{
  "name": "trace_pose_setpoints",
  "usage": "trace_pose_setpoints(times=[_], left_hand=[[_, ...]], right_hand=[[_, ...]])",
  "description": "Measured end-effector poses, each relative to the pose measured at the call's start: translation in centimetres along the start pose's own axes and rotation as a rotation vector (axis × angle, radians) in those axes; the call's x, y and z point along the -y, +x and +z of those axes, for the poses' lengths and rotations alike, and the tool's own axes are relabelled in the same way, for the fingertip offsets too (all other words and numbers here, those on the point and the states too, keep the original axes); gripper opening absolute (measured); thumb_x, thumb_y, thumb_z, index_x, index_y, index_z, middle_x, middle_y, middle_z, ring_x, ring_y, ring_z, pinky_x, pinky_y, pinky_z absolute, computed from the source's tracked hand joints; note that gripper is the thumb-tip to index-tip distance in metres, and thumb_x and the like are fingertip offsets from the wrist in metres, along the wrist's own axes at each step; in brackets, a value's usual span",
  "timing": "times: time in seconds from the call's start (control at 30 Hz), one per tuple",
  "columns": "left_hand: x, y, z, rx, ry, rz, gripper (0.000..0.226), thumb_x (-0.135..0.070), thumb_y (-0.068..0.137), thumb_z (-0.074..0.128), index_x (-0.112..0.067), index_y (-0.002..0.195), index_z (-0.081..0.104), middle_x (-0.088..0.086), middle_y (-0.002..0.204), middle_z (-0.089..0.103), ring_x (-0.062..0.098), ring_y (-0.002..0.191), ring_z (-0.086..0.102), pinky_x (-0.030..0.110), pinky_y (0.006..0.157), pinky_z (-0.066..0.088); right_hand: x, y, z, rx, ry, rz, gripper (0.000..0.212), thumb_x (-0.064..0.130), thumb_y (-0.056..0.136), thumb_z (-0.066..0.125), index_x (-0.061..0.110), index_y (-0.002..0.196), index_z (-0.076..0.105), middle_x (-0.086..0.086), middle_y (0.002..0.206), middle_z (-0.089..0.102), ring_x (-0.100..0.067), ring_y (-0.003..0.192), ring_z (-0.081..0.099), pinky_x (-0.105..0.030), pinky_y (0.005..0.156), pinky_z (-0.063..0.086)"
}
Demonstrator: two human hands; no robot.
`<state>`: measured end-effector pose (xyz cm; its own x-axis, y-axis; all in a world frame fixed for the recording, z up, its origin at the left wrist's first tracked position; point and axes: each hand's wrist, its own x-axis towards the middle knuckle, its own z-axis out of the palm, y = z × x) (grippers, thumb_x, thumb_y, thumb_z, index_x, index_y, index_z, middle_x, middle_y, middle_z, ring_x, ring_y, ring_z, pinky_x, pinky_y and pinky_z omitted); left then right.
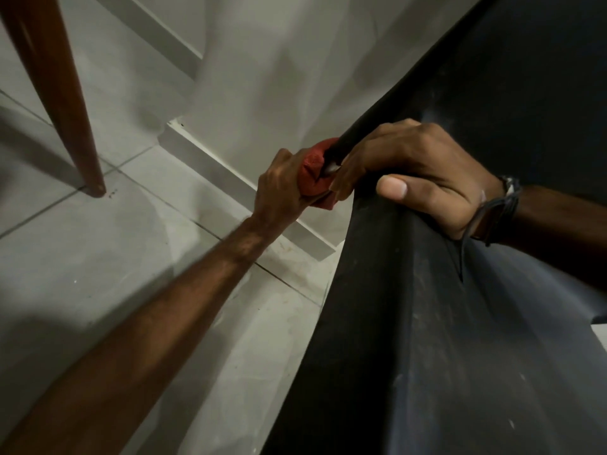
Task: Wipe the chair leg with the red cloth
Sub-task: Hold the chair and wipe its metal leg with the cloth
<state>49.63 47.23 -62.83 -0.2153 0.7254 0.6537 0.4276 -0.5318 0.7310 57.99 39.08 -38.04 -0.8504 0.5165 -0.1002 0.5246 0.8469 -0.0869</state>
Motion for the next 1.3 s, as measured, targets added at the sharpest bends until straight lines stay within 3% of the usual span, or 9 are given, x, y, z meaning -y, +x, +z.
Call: trace_pose_setpoints(times=[0.17, 0.33, 0.57, 0.73, 0.87, 0.97, 1.1, 1.2, 1.3], left_hand=[[3.6, -2.5, 1.7, -0.034, -0.009, 0.032, 0.059, -0.029, 0.085, 0.093, -0.003, 0.135, 0.075, 0.017, 0.091, 0.078, 0.029, 0.077, 0.069, 0.019, 0.063, 0.048], [7.8, -5.6, 3.2, 0.243, -0.148, -0.356, 0.044, -0.051, 0.099, 0.072, -0.039, 0.141, 0.064, -0.022, 0.087, 0.072, 0.009, 0.093, 0.068, 0.038, 0.082, 0.068], [9.7, -7.6, 4.1, 0.286, -0.404, -0.614, 0.036, -0.043, 0.1, 0.073, -0.039, 0.136, 0.068, 0.002, 0.102, 0.08, 0.019, 0.093, 0.081, 0.039, 0.093, 0.07], [11.1, -8.7, 3.6, 0.358, -0.337, -0.759, 0.035, -0.027, 0.105, 0.06, -0.046, 0.134, 0.063, 0.001, 0.086, 0.08, 0.013, 0.077, 0.071, 0.018, 0.082, 0.056], [12.7, -8.9, 2.9, 0.508, -0.269, -0.85, 0.033, -0.031, 0.113, 0.051, -0.037, 0.142, 0.064, 0.021, 0.094, 0.082, 0.044, 0.099, 0.076, 0.055, 0.107, 0.055], [13.7, -8.9, 3.5, 0.515, -0.199, -0.888, 0.037, -0.034, 0.115, 0.048, -0.021, 0.144, 0.067, 0.027, 0.095, 0.082, 0.046, 0.101, 0.076, 0.054, 0.108, 0.056], [14.0, -8.6, 3.7, 0.469, -0.158, -0.941, 0.037, -0.035, 0.113, 0.05, -0.011, 0.117, 0.077, 0.014, 0.08, 0.073, 0.035, 0.071, 0.074, 0.028, 0.072, 0.058], [13.2, -8.3, 2.9, 0.486, -0.106, -0.955, 0.056, -0.055, 0.112, 0.047, -0.012, 0.094, 0.078, 0.02, 0.08, 0.083, 0.042, 0.084, 0.081, 0.046, 0.094, 0.064], [12.5, -7.9, 2.2, 0.468, -0.014, -0.899, 0.067, -0.066, 0.11, 0.04, -0.019, 0.075, 0.073, 0.013, 0.067, 0.081, 0.029, 0.068, 0.08, 0.043, 0.088, 0.065]], right_hand=[[-0.4, 0.0, 0.1, 0.007, -0.018, 0.007, 0.091, 0.079, 0.099, 0.018, 0.012, 0.105, 0.079, -0.011, 0.106, 0.081, -0.033, 0.104, 0.075, -0.056, 0.091, 0.057], [-0.8, -0.2, 0.4, 0.004, -0.005, 0.008, 0.086, 0.08, 0.1, 0.017, 0.018, 0.106, 0.078, -0.007, 0.108, 0.081, -0.03, 0.105, 0.075, -0.055, 0.092, 0.056], [-0.8, -0.2, 0.5, 0.037, -0.015, 0.017, 0.09, 0.08, 0.099, 0.014, 0.017, 0.103, 0.078, -0.006, 0.107, 0.082, -0.028, 0.106, 0.075, -0.051, 0.099, 0.053], [-0.6, -0.3, 0.5, 0.037, -0.009, 0.033, 0.089, 0.081, 0.099, 0.014, 0.019, 0.103, 0.078, -0.002, 0.11, 0.081, -0.025, 0.109, 0.074, -0.051, 0.102, 0.051], [-0.6, -0.3, 0.4, 0.041, -0.006, 0.044, 0.091, 0.082, 0.098, 0.014, 0.019, 0.103, 0.079, 0.0, 0.111, 0.081, -0.023, 0.111, 0.074, -0.05, 0.103, 0.051], [-0.8, -0.4, 0.4, 0.035, 0.001, 0.041, 0.09, 0.082, 0.097, 0.014, 0.02, 0.103, 0.079, 0.001, 0.111, 0.081, -0.022, 0.111, 0.074, -0.05, 0.102, 0.05], [-1.0, -0.4, 0.5, 0.016, 0.01, 0.038, 0.088, 0.081, 0.098, 0.017, 0.019, 0.102, 0.08, 0.0, 0.108, 0.082, -0.023, 0.109, 0.074, -0.048, 0.101, 0.051], [-0.7, -0.3, 0.5, -0.001, 0.01, 0.035, 0.089, 0.08, 0.098, 0.016, 0.018, 0.1, 0.08, 0.001, 0.106, 0.082, -0.022, 0.106, 0.075, -0.04, 0.101, 0.049], [-0.7, -0.3, 0.5, -0.004, -0.001, 0.047, 0.089, 0.081, 0.097, 0.017, 0.019, 0.1, 0.08, 0.0, 0.106, 0.082, -0.024, 0.106, 0.075, -0.048, 0.1, 0.05]])
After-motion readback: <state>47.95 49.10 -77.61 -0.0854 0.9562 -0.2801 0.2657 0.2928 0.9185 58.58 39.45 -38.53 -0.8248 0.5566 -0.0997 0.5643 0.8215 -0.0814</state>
